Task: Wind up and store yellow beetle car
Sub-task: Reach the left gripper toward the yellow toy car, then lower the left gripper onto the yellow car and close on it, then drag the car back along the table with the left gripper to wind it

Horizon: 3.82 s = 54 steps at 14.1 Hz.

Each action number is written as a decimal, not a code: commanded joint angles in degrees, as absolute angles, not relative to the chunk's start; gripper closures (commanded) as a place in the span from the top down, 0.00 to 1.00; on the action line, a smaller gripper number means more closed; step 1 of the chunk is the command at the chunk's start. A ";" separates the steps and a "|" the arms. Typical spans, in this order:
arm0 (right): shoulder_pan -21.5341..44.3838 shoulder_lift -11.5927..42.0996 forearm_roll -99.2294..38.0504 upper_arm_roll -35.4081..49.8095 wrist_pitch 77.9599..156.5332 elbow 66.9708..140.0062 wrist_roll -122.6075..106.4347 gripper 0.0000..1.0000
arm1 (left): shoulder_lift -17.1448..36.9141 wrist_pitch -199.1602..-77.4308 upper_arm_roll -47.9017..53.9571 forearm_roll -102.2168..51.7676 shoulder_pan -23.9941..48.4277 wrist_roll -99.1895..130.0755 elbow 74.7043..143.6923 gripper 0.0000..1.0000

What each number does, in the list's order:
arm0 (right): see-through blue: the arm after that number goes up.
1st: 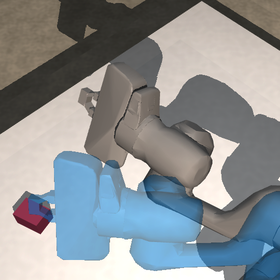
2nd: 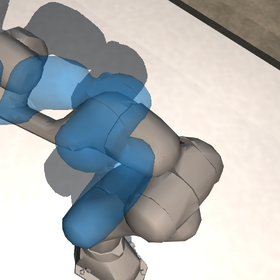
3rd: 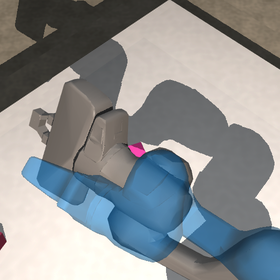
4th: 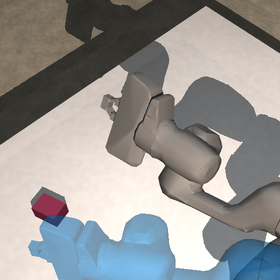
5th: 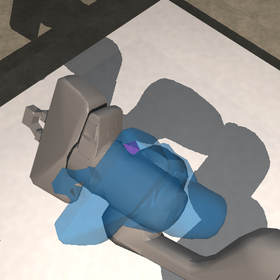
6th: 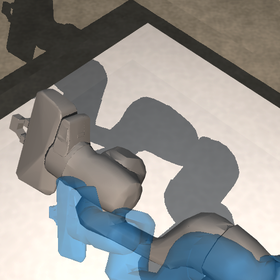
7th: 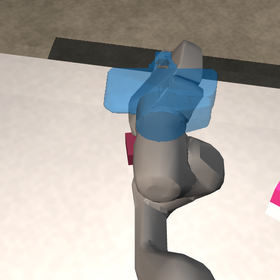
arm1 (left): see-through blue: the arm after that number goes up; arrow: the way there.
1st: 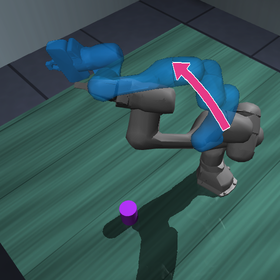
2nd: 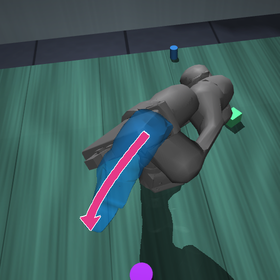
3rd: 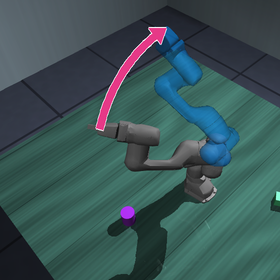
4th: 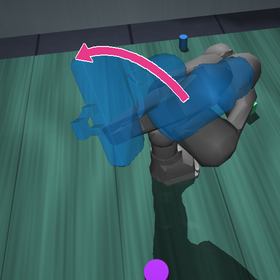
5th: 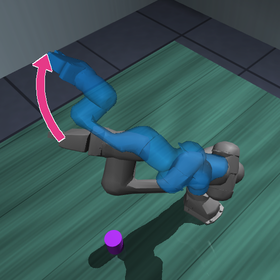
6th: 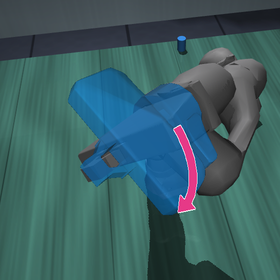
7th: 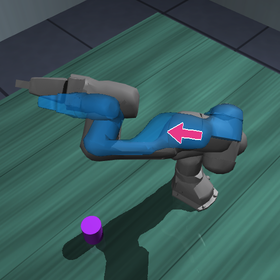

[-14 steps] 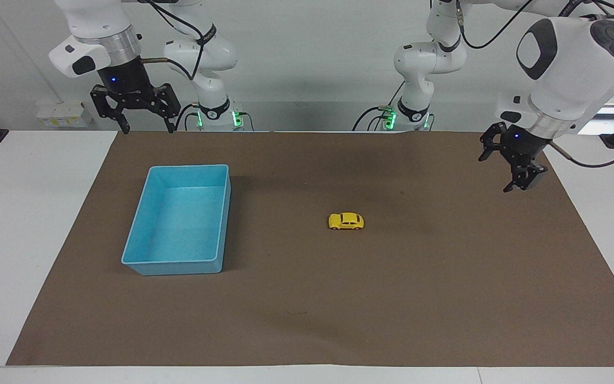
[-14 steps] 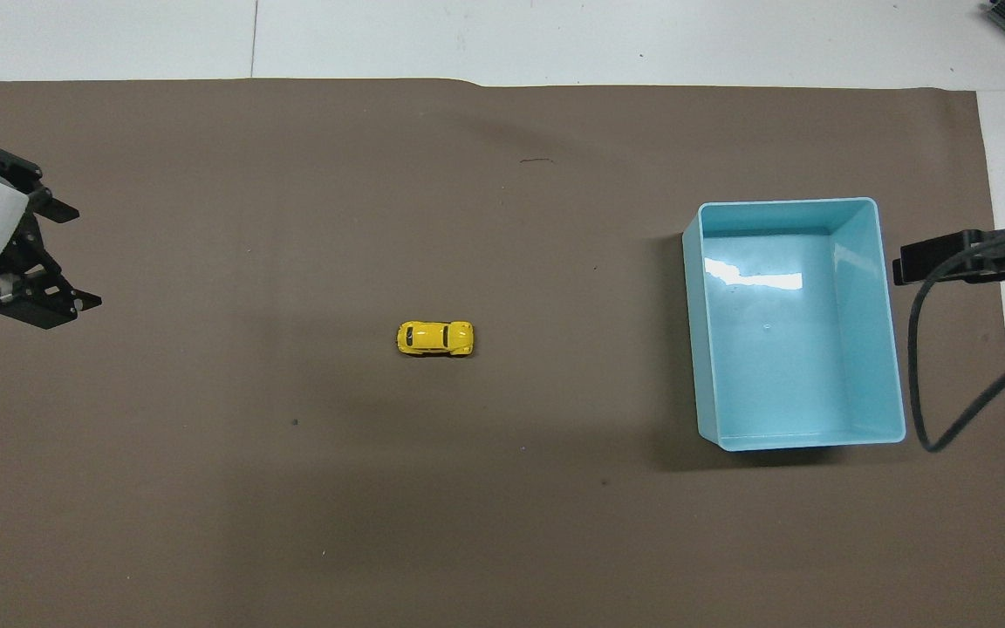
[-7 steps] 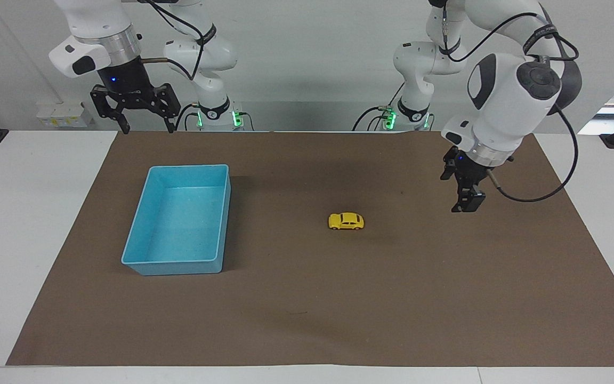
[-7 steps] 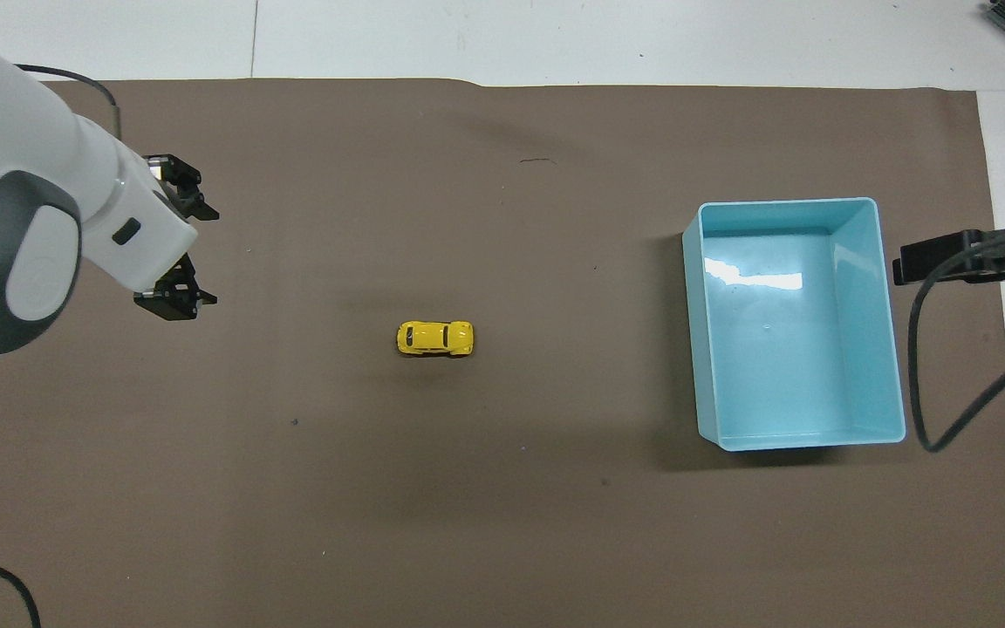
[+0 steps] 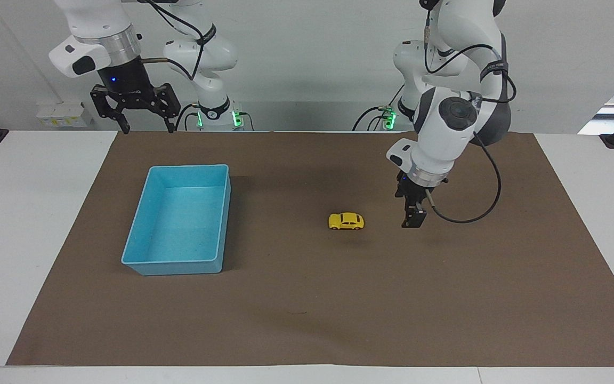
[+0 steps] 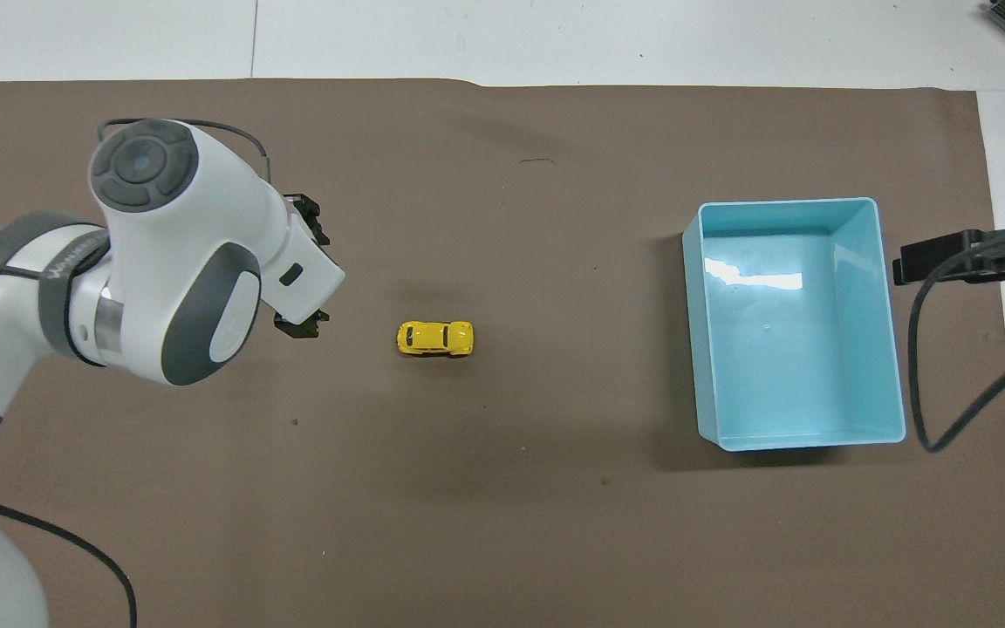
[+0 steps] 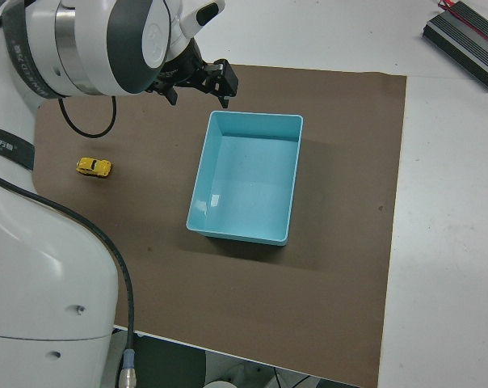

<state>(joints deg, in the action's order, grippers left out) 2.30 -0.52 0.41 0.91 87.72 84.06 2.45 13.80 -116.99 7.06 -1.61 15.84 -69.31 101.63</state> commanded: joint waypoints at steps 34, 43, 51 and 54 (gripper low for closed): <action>1.49 -1.32 -1.23 1.14 87.54 84.55 2.90 1.00 | 19.95 -132.01 5.63 4.04 29.62 -48.51 110.57 0.00; 1.49 -1.32 -1.23 1.05 87.45 84.55 2.90 1.00 | 18.55 -132.89 5.71 4.04 27.42 -51.94 113.02 0.00; 1.49 -1.32 -1.23 1.14 87.45 84.55 2.90 1.00 | 16.70 -138.24 5.98 3.96 23.74 -54.75 118.03 0.00; 1.49 -1.32 -1.23 1.05 87.45 84.55 2.90 1.00 | 16.17 -138.95 6.06 3.96 22.50 -55.55 119.00 0.00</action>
<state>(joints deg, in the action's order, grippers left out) 2.29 -0.52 0.41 0.91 87.72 84.06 2.45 17.49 -136.06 5.74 2.74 24.16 -54.64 115.87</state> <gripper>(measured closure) 0.000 0.546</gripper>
